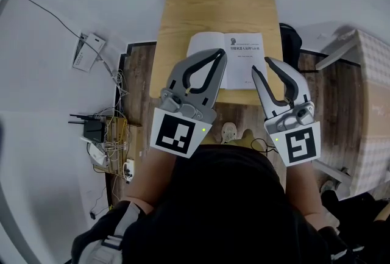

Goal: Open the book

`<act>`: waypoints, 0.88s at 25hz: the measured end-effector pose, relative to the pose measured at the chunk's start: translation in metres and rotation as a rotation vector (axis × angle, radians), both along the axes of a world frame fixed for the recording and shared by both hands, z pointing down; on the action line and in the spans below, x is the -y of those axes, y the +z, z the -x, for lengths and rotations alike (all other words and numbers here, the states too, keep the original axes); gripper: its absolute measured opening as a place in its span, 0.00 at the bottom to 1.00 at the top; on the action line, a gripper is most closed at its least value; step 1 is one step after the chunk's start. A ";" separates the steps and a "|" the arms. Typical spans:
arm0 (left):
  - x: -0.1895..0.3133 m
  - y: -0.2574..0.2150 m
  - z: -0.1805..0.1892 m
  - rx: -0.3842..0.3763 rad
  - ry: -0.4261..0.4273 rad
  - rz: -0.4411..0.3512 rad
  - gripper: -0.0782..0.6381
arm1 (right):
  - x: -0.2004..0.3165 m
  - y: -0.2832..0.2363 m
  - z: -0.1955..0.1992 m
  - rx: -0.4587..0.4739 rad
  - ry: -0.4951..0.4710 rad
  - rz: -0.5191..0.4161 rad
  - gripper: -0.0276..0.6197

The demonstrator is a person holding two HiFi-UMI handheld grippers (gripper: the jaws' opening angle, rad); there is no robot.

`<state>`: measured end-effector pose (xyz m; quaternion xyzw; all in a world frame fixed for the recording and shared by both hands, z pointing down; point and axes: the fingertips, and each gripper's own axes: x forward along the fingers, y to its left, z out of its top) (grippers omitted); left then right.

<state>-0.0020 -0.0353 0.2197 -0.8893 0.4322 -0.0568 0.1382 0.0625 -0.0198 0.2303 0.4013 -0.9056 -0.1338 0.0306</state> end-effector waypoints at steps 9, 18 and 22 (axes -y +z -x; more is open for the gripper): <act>0.000 0.002 -0.003 0.031 -0.006 -0.025 0.12 | -0.003 0.002 0.003 -0.006 -0.039 -0.012 0.09; 0.001 0.006 -0.005 0.041 -0.013 -0.030 0.12 | 0.000 0.001 0.000 -0.011 -0.046 -0.038 0.09; 0.001 0.005 -0.004 0.041 -0.017 -0.032 0.12 | 0.003 0.000 0.001 -0.005 -0.034 -0.042 0.09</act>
